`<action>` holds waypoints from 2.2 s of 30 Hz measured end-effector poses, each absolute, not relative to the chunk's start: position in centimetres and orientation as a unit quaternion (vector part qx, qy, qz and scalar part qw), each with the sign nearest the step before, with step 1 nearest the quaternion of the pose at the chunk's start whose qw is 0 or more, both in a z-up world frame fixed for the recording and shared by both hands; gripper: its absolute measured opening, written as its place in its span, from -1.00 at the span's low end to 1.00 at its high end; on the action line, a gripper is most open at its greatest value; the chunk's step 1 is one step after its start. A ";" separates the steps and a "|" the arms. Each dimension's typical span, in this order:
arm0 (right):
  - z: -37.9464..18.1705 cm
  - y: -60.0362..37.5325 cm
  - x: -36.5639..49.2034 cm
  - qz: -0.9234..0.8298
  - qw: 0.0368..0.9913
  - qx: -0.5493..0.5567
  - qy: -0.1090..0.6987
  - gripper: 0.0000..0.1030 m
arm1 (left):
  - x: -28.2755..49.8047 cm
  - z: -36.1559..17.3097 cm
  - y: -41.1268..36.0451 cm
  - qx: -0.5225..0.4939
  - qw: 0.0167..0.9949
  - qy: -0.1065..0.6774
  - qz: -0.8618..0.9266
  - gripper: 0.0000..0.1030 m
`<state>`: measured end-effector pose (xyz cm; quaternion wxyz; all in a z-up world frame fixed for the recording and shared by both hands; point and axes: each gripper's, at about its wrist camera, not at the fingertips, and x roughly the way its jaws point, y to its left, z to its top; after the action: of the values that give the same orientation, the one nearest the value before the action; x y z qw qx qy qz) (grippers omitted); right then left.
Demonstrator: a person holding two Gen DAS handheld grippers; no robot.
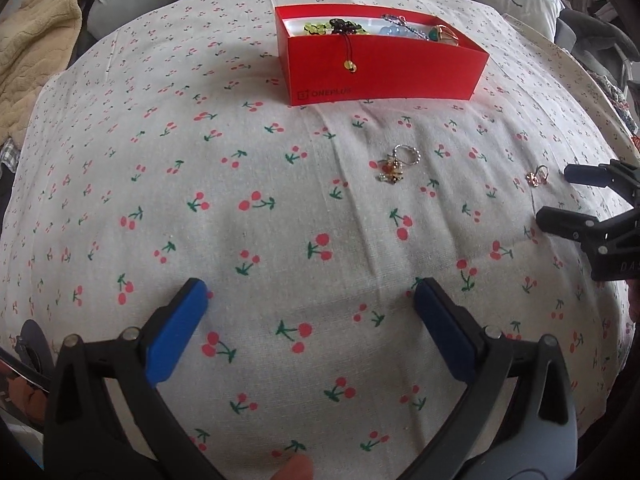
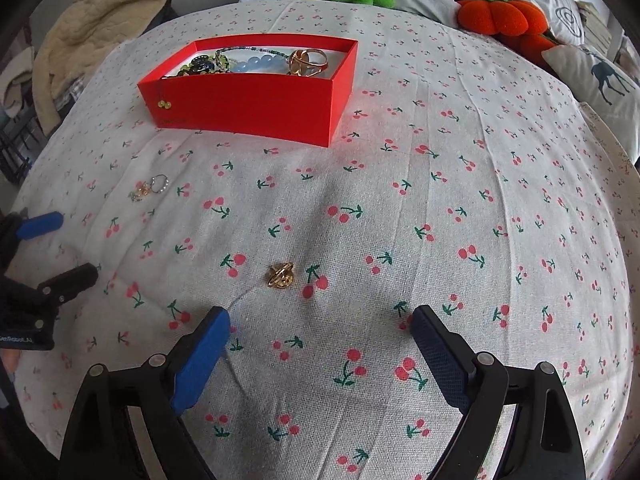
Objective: Organize jewelry
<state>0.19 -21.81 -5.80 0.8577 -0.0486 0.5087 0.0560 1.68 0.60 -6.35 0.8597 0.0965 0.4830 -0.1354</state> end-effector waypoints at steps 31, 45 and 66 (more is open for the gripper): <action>-5.3 -21.2 1.0 0.126 0.849 -0.032 0.512 0.81 | 5.0 -5.4 -3.3 0.093 0.844 0.467 -0.246 -0.85; -3.5 -20.3 2.0 0.139 0.857 -0.025 0.496 0.56 | 4.1 -3.9 0.1 0.066 0.852 0.468 -0.225 -0.94; -6.0 -9.9 6.0 0.232 0.822 -0.032 0.519 -0.43 | 3.8 -4.3 3.6 0.031 0.841 0.494 -0.217 -0.53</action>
<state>6.03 -9.87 -5.99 0.8220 -0.0320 0.5193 0.2316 3.75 3.61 -4.31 0.8413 0.0309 0.4940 -0.2174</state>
